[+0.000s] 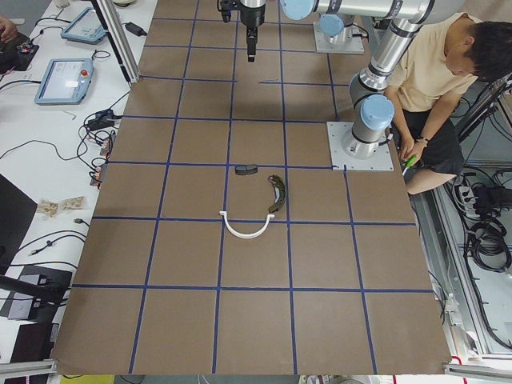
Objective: Place bearing gear from tray to pile
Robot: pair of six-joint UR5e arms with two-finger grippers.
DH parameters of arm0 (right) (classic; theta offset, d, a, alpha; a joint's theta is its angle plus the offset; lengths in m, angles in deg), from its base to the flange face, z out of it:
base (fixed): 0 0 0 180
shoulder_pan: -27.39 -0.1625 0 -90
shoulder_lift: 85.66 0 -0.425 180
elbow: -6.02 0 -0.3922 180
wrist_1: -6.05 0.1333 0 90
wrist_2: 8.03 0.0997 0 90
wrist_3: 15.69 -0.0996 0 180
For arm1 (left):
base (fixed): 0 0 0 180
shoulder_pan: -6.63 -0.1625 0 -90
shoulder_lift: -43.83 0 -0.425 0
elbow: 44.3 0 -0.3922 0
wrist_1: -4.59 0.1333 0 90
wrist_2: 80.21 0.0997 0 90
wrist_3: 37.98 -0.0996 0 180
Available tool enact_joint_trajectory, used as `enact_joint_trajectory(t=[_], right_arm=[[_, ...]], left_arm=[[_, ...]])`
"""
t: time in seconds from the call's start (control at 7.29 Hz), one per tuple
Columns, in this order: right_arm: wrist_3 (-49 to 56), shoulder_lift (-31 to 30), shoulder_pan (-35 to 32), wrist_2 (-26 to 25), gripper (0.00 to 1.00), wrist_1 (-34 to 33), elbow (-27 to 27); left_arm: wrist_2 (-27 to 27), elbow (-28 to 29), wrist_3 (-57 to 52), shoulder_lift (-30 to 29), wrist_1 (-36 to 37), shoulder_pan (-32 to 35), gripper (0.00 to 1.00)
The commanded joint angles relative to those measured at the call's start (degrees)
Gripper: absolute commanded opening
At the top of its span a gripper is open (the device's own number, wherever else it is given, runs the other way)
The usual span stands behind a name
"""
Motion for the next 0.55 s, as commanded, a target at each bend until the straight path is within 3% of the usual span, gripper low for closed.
enact_joint_trajectory(t=[0.0,0.41], right_arm=[[6.1,8.9,13.5,0.0,1.0,-14.5,-1.4],[5.9,23.0,19.1,2.1,1.0,-30.4,-1.5]], left_arm=[[-0.1,0.0,0.0,0.0,0.0,0.0,1.0],[0.0,0.1,0.1,0.1,0.1,0.0,1.0]])
